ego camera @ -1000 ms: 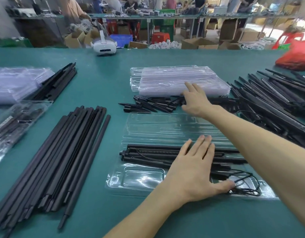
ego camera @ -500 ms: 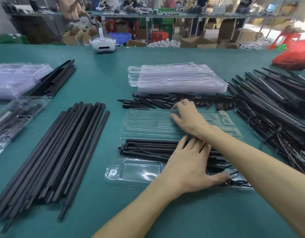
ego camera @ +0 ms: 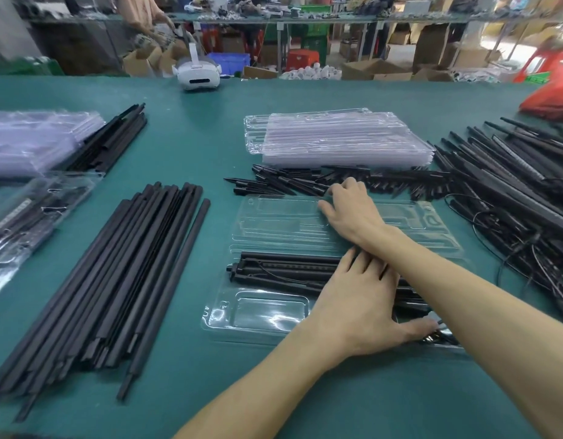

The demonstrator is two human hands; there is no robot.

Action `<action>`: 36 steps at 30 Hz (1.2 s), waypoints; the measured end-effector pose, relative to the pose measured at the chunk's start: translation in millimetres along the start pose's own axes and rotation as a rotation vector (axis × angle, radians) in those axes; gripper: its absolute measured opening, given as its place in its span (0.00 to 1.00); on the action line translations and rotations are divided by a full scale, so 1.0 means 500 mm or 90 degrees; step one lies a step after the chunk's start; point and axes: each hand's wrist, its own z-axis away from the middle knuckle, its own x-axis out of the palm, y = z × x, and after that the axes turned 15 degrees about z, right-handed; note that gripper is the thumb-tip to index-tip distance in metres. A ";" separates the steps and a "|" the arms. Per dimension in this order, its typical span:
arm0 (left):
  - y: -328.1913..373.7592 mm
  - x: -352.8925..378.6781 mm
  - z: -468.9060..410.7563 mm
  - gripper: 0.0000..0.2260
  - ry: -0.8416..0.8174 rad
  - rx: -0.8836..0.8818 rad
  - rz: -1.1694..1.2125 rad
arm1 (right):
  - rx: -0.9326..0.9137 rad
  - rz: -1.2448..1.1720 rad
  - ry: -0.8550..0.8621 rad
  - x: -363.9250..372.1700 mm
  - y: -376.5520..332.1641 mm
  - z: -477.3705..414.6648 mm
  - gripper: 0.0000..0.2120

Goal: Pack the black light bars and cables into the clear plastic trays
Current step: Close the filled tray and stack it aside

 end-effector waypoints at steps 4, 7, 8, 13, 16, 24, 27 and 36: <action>0.000 0.002 -0.001 0.40 0.004 0.002 -0.003 | -0.002 -0.023 0.002 -0.006 0.002 0.007 0.20; 0.000 0.003 -0.001 0.41 0.001 0.006 -0.006 | -0.001 -0.050 0.021 -0.014 0.003 0.012 0.20; -0.001 0.002 -0.001 0.41 -0.001 0.007 -0.006 | 0.000 -0.060 0.029 -0.018 0.003 0.014 0.20; 0.000 0.000 0.000 0.39 0.001 0.016 -0.013 | -0.005 -0.068 0.065 -0.034 0.006 0.028 0.18; 0.000 0.000 0.001 0.39 0.007 0.012 -0.008 | -0.024 -0.072 0.092 -0.050 0.012 0.038 0.19; -0.001 0.004 0.007 0.35 0.043 -0.006 0.045 | -0.081 0.010 0.192 -0.130 0.023 0.064 0.22; -0.007 0.006 0.009 0.35 0.050 0.002 0.046 | -0.117 0.036 0.177 -0.172 0.038 0.082 0.24; -0.007 0.001 0.012 0.34 0.039 0.020 0.078 | -0.130 0.115 0.130 -0.274 0.141 0.168 0.15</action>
